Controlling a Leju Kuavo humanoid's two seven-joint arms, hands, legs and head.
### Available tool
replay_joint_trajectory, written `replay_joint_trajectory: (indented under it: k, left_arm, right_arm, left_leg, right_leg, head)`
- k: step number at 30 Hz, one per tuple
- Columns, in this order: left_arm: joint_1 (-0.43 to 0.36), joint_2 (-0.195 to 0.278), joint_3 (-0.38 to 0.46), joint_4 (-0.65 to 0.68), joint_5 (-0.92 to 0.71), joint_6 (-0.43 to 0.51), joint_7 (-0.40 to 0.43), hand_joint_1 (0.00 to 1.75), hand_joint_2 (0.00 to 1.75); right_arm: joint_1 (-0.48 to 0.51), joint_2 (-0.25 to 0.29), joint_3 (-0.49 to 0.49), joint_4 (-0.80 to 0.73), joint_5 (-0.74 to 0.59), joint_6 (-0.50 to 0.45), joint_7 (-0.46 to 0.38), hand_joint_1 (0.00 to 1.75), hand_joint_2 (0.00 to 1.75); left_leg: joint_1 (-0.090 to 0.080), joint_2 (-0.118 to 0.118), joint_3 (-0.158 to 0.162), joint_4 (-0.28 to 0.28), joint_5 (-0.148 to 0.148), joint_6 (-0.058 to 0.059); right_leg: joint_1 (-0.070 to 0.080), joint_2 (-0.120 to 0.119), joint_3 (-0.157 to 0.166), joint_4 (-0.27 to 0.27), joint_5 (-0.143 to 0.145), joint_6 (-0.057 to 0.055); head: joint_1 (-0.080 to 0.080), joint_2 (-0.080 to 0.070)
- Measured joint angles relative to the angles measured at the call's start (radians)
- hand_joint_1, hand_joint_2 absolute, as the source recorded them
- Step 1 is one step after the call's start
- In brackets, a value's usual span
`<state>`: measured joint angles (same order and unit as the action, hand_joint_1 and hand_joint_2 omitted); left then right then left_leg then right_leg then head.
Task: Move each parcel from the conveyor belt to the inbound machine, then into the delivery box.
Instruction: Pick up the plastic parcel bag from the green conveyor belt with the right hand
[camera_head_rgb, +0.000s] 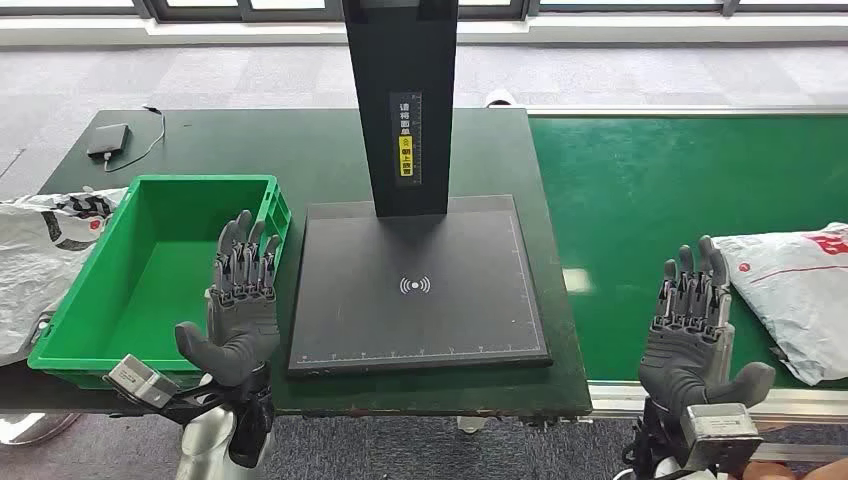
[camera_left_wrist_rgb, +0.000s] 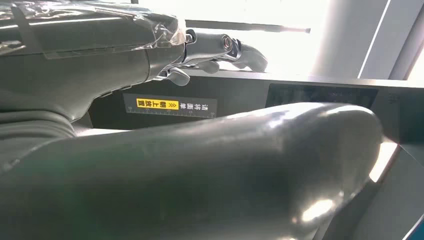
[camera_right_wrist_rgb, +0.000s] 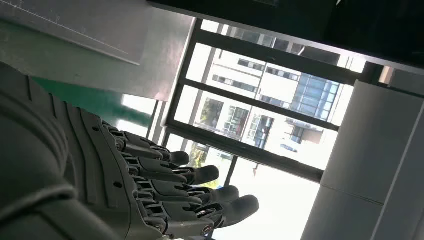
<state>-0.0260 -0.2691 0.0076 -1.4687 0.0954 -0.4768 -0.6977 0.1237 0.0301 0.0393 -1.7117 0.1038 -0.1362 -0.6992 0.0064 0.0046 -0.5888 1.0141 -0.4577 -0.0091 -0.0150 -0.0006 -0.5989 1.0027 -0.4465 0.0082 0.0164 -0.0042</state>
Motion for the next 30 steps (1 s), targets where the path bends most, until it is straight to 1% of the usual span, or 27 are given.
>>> replay_joint_trajectory:
  k: [5, 9, 10, 11, 12, 13, 14, 15, 16, 18, 20, 23, 26, 30]
  left_arm:
    - [0.000, 0.000, 0.000, 0.000, 0.000, 0.000, 0.000, 0.00, 0.00]
    - [0.000, 0.000, 0.000, 0.000, -0.010, 0.013, 0.000, 0.00, 0.00]
    - [0.000, -0.001, 0.000, 0.002, -0.037, 0.048, 0.000, 0.00, 0.00]
    - [0.001, -0.001, -0.001, 0.005, -0.074, 0.111, 0.000, 0.00, 0.00]
    - [0.004, -0.002, -0.007, 0.008, -0.110, 0.199, 0.000, 0.00, 0.00]
    - [0.010, -0.002, -0.020, 0.010, -0.135, 0.300, 0.000, 0.00, 0.00]
    - [0.017, 0.000, -0.038, 0.012, -0.142, 0.389, 0.000, 0.00, 0.00]
    - [0.025, 0.002, -0.059, 0.011, -0.139, 0.458, 0.000, 0.00, 0.00]
    - [0.032, 0.006, -0.081, 0.011, -0.134, 0.502, 0.000, 0.00, 0.00]
    - [0.040, 0.014, -0.121, 0.012, -0.130, 0.541, 0.000, 0.00, 0.00]
    - [0.041, 0.025, -0.154, 0.014, -0.127, 0.553, -0.001, 0.00, 0.00]
    - [0.041, 0.038, -0.187, 0.018, -0.129, 0.560, -0.001, 0.00, 0.00]
    - [0.040, 0.045, -0.213, 0.022, -0.138, 0.566, -0.001, 0.00, 0.00]
    - [0.040, 0.052, -0.233, 0.027, -0.146, 0.569, -0.001, 0.00, 0.00]
  right_arm:
    - [0.000, 0.000, 0.000, 0.000, 0.000, 0.000, 0.000, 0.00, 0.00]
    - [-0.001, 0.000, 0.000, 0.001, 0.013, -0.008, 0.012, 0.00, 1.75]
    - [-0.004, -0.005, 0.000, 0.009, 0.047, -0.028, 0.043, 0.00, 1.75]
    - [-0.013, -0.013, 0.000, 0.027, 0.105, -0.061, 0.086, 0.00, 1.75]
    - [-0.027, -0.026, -0.002, 0.060, 0.181, -0.104, 0.129, 0.00, 1.75]
    - [-0.046, -0.044, -0.007, 0.110, 0.261, -0.151, 0.150, 0.00, 1.75]
    - [-0.067, -0.061, -0.015, 0.164, 0.327, -0.191, 0.142, 0.00, 1.75]
    - [-0.087, -0.080, -0.026, 0.218, 0.381, -0.225, 0.121, 0.00, 1.75]
    - [-0.105, -0.097, -0.036, 0.267, 0.431, -0.254, 0.107, 0.00, 1.75]
    - [-0.134, -0.130, -0.047, 0.341, 0.541, -0.294, 0.135, 0.00, 1.75]
    - [-0.152, -0.163, -0.049, 0.396, 0.655, -0.326, 0.193, 0.00, 1.75]
    - [-0.180, -0.211, -0.049, 0.461, 0.790, -0.371, 0.277, 0.00, 1.75]
    - [-0.218, -0.253, -0.049, 0.522, 0.846, -0.377, 0.318, 0.00, 1.75]
    - [-0.253, -0.294, -0.049, 0.582, 0.858, -0.373, 0.336, 0.00, 1.75]
  left_leg:
    - [0.000, 0.000, 0.000, 0.000, 0.000, 0.000]
    - [0.000, 0.000, 0.000, 0.000, 0.000, 0.000]
    - [0.000, 0.000, 0.000, 0.000, 0.000, 0.000]
    - [0.000, 0.000, 0.000, 0.000, 0.000, 0.000]
    - [0.000, 0.001, 0.000, 0.000, 0.000, 0.000]
    - [0.000, 0.001, 0.000, 0.000, 0.000, 0.000]
    - [0.000, 0.001, 0.000, 0.000, 0.000, 0.000]
    - [0.000, 0.000, 0.000, 0.000, 0.000, 0.001]
    - [0.000, -0.001, -0.001, 0.001, 0.001, 0.001]
    - [-0.001, -0.003, -0.001, 0.001, 0.001, 0.002]
    - [-0.001, -0.003, -0.002, 0.001, 0.001, 0.002]
    - [-0.001, -0.003, -0.002, 0.001, 0.001, 0.002]
    - [-0.001, -0.003, -0.002, 0.001, 0.001, 0.002]
    - [-0.001, -0.003, -0.002, 0.001, 0.001, 0.002]
  right_leg:
    - [0.000, 0.000, 0.000, 0.000, 0.000, 0.000]
    - [0.000, 0.000, 0.000, 0.000, 0.000, 0.000]
    - [0.000, 0.000, 0.000, 0.000, 0.000, 0.000]
    - [0.000, 0.000, 0.000, 0.000, 0.000, 0.000]
    - [0.000, 0.000, 0.000, 0.000, 0.000, 0.000]
    - [0.000, 0.001, 0.001, 0.000, 0.000, 0.000]
    - [0.000, 0.000, 0.001, 0.000, 0.000, 0.000]
    - [-0.001, -0.001, 0.001, -0.001, 0.001, 0.001]
    - [-0.001, -0.002, 0.001, -0.001, 0.001, 0.001]
    - [-0.001, -0.003, 0.001, -0.001, 0.001, 0.001]
    - [-0.001, -0.004, 0.001, -0.001, 0.001, 0.002]
    - [-0.001, -0.003, 0.001, -0.001, 0.001, 0.002]
    - [-0.001, -0.003, 0.001, -0.001, 0.001, 0.002]
    - [-0.001, -0.003, 0.001, -0.001, 0.001, 0.002]
  head:
    - [0.000, 0.000]
    - [0.000, 0.000]
    - [0.000, 0.000]
    - [0.000, 0.000]
    - [0.000, 0.000]
    - [0.000, 0.000]
    - [0.000, 0.000]
    - [0.000, 0.000]
    - [0.000, 0.000]
    - [0.000, 0.000]
    - [0.000, 0.000]
    - [0.000, 0.000]
    - [0.000, 0.000]
    - [0.000, 0.000]
